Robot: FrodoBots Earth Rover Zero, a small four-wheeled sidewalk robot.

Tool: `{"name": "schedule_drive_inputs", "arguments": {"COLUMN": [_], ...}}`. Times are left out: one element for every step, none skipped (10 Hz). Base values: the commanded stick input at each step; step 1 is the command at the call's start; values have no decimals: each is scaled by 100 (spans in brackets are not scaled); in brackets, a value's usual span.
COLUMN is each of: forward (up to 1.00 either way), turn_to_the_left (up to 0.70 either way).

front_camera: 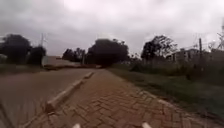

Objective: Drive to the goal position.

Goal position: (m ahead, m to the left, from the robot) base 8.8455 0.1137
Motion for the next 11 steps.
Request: {"name": "schedule_drive_inputs", "arguments": {"forward": [50,50,50,50,50,50,50,50,50,50,50], "turn_to_the_left": [0,0,0,0,0,0,0,0,0,0,0]}}
